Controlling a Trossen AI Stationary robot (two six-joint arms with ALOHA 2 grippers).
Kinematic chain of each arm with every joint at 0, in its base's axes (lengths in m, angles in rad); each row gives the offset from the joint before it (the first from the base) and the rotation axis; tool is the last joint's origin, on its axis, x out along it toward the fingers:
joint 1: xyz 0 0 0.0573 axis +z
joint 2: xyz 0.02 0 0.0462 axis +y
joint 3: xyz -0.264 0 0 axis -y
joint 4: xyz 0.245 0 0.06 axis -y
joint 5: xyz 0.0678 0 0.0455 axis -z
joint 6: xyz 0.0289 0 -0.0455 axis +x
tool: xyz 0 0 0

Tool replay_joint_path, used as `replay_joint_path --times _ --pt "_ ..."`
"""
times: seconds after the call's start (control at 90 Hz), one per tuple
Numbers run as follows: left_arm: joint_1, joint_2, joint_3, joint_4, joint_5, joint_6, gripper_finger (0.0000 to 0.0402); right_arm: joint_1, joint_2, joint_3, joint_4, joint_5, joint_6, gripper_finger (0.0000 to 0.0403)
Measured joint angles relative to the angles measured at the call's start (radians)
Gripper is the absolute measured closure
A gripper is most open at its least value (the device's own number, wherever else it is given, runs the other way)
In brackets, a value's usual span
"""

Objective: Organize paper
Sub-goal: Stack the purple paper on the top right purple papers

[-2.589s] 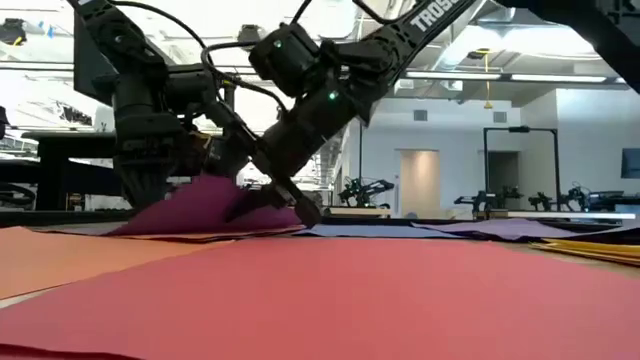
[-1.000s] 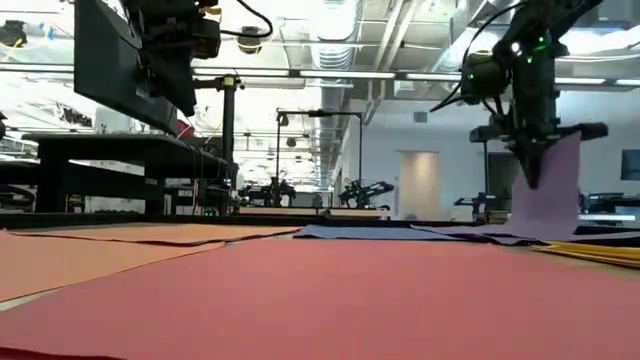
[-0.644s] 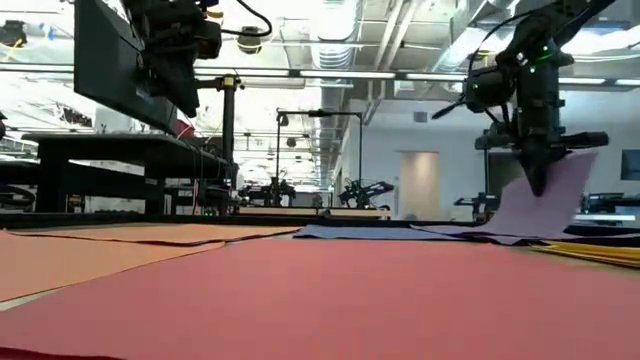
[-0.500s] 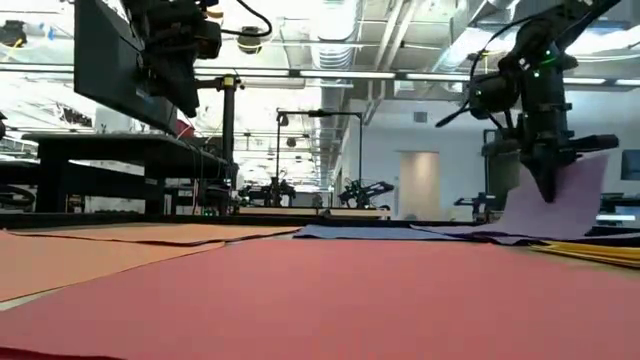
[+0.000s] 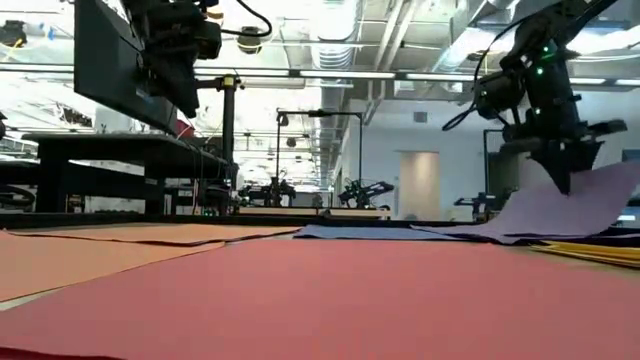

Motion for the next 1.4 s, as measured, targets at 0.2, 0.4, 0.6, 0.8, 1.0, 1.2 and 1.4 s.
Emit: replay_joint_path --times 0.2,0.4,0.6,0.8,1.0,1.2,1.4 --pt "0.0 0.0 0.0 -0.001 0.0 0.0 0.0283 -0.006 0.0 0.046 0.003 -0.019 0.021 0.0289" --pt "0.0 0.0 0.0 -0.002 0.0 0.003 0.0283 0.135 0.01 0.067 0.409 -0.345 0.066 0.0289" --pt "0.0 0.0 0.0 -0.016 0.0 0.02 0.0283 0.344 0.218 0.077 0.839 -0.366 0.17 0.0306" --pt "0.005 0.0 0.0 -0.074 -0.002 0.038 0.0283 0.468 0.547 0.274 0.786 -0.331 0.083 0.0393" --pt "0.016 0.0 0.0 -0.091 -0.002 0.041 0.0283 0.486 0.741 0.454 0.636 -0.235 0.054 0.0401" --pt "0.021 0.0 0.0 -0.113 -0.003 0.042 0.0283 0.504 0.824 0.556 0.64 -0.26 0.051 0.0402" --pt "0.021 0.0 0.0 -0.134 -0.002 0.046 0.0283 0.516 0.851 0.613 0.651 -0.266 0.052 0.0403"
